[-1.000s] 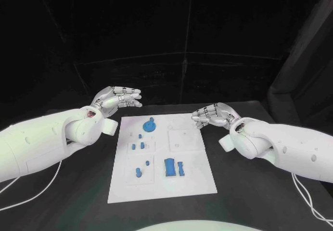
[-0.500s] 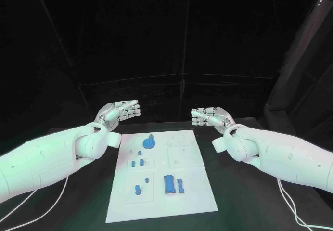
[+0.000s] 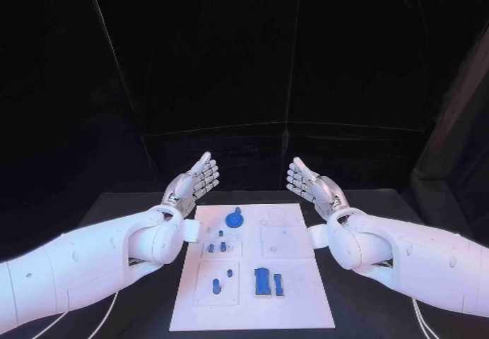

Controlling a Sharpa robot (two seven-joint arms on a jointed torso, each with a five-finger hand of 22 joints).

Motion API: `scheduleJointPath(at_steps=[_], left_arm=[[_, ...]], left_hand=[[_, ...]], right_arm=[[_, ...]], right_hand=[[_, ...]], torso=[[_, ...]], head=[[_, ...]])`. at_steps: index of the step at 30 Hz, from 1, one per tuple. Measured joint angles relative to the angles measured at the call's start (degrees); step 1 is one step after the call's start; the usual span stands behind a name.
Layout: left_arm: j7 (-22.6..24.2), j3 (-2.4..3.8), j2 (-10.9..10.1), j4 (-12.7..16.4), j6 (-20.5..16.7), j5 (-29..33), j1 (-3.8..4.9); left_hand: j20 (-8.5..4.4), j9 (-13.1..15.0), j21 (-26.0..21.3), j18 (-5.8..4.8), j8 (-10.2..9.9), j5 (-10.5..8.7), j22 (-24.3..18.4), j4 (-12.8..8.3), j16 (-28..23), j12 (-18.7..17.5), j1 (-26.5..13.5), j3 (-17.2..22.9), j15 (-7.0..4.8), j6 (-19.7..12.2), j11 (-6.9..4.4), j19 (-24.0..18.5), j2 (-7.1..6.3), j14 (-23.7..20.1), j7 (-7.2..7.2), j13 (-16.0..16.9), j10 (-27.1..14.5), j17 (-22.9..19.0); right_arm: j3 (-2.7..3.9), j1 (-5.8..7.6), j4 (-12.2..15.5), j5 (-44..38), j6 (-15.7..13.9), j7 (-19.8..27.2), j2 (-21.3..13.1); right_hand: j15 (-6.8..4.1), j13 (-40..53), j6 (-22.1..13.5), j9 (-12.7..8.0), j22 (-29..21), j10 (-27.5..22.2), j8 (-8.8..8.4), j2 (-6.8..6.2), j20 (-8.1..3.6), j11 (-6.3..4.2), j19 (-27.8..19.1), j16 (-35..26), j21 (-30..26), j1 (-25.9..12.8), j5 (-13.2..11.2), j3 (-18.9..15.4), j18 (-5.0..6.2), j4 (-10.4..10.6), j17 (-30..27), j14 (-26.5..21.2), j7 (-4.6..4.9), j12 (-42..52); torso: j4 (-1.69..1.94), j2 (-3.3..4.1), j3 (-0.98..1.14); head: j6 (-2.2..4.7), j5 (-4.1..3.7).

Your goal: Assemble the parts on the task board

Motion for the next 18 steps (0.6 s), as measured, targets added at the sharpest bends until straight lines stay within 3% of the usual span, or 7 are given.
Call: scheduleJointPath(at_steps=[1,3,7,9,10,12,18], left_arm=[[0.1,0.22,-0.1,1.1,-1.5,-0.1,-0.37],[0.3,0.62,-0.4,2.9,-4.4,-0.2,-1.04],[0.8,1.29,-0.8,5.9,-10.2,-0.4,-2.08],[1.0,1.51,-1.0,7.0,-12.8,-0.5,-2.47],[1.1,1.58,-1.0,7.4,-13.8,-0.6,-2.60],[1.3,1.68,-1.1,7.9,-15.7,-0.7,-2.79],[1.7,1.74,-1.1,8.2,-18.4,-0.8,-2.85]], left_hand=[[-0.28,0.0,-0.2,-0.01,0.0,0.00,-0.3,0.0,-0.2,-0.2,-1.2,-0.4,-0.22,-0.9,-0.33,-0.7,0.03,-0.8,-0.32,0.0,-1.0,-0.2],[-0.83,0.0,-0.3,-1.71,0.0,0.00,-0.8,0.0,-0.8,-0.2,-3.6,-1.1,-0.54,-2.8,-0.99,-2.2,0.07,-2.6,-0.87,0.0,-2.9,-0.6],[-2.50,-0.1,-0.7,-3.55,-0.2,-0.22,-2.8,0.1,-3.3,-0.5,-8.1,-2.2,-0.99,-6.3,-1.74,-4.8,0.11,-5.8,-1.56,-0.1,-6.4,-1.2],[-3.46,-0.1,-0.7,-3.60,-0.2,-0.23,-3.7,0.0,-4.0,-0.5,-9.6,-2.6,-1.12,-7.5,-1.93,-5.8,0.12,-6.9,-1.74,-0.1,-7.7,-1.3],[-4.10,-0.1,-0.7,-3.61,-0.2,-0.23,-4.3,0.1,-4.4,-0.5,-10.7,-2.9,-1.17,-8.3,-1.97,-6.4,0.14,-7.7,-1.83,-0.1,-8.5,-1.3],[-4.98,-0.1,-0.7,-4.50,-0.2,-0.23,-5.0,0.0,-4.8,-0.5,-12.3,-3.8,-1.27,-9.6,-2.17,-7.3,0.14,-8.9,-1.93,-0.1,-9.8,-1.4],[-6.14,-0.1,-0.9,-4.50,-0.2,-0.22,-6.0,0.1,-5.4,-0.5,-16.4,-6.7,-1.38,-12.7,-2.34,-9.7,0.15,-11.8,-2.14,-0.1,-13.0,-1.5]], right_arm=[[0.03,-0.11,0.8,0.7,-1.2,0.4,-0.2],[0.10,-0.34,2.3,2.0,-3.4,1.2,-0.6],[0.19,-0.61,4.1,4.3,-7.3,2.6,-1.1],[0.20,-0.66,4.5,5.1,-8.7,3.2,-1.2],[0.20,-0.66,4.5,5.4,-9.2,3.4,-1.2],[0.21,-0.67,4.5,6.0,-10.0,3.7,-1.2],[0.22,-0.67,4.5,6.9,-11.2,4.3,-1.2]], right_hand=[[-0.10,0.0,-0.9,-0.1,-0.1,-1.1,0.00,-0.02,-0.28,-0.29,-0.9,0.0,-0.3,-1.3,-0.1,0.1,0.02,0.1,0.0,-1.1,-0.36,0.0],[-0.30,-0.1,-2.9,-0.2,-0.1,-3.3,0.00,-0.09,-0.85,-0.89,-3.1,-0.2,-0.9,-4.2,-0.1,0.2,-0.04,0.2,-0.1,-3.4,-0.98,0.0],[-0.51,-0.2,-6.0,-0.3,-0.1,-6.7,-0.14,-0.15,-3.22,-1.56,-6.1,-0.2,-1.3,-8.4,-0.4,0.3,-2.30,0.0,-0.1,-6.9,-1.65,0.0],[-0.62,-0.2,-7.4,-0.3,-0.1,-8.4,-0.21,-0.16,-4.14,-1.71,-7.6,-0.2,-1.5,-10.5,-0.4,0.5,-2.67,0.2,-0.1,-8.6,-1.84,0.0],[-0.66,-0.2,-8.3,-0.3,-0.1,-9.3,-0.22,-0.16,-4.45,-1.82,-8.6,-0.2,-1.5,-11.7,-0.4,0.5,-3.55,0.2,-0.1,-9.6,-1.97,0.0],[-0.67,-0.2,-9.3,-0.3,-0.1,-10.5,-0.22,-0.17,-4.88,-1.92,-9.7,-0.2,-1.5,-13.2,-0.4,0.5,-3.56,0.2,-0.2,-10.8,-2.05,-0.2],[-0.69,-0.2,-12.5,-0.4,-0.1,-14.0,-0.22,-0.17,-5.66,-2.07,-13.1,-0.2,-1.7,-17.6,-0.4,0.5,-4.45,0.2,-0.2,-14.5,-2.27,-0.2]], torso=[[0.04,-0.01,0.01],[0.10,-0.03,0.03],[0.16,-0.05,0.05],[0.18,-0.05,0.05],[0.18,-0.05,0.05],[0.19,-0.06,0.06],[0.20,-0.07,0.07]], head=[[0.00,0.00],[0.01,0.01],[0.01,0.01],[0.01,0.02],[0.01,0.02],[0.01,0.02],[0.01,0.02]])
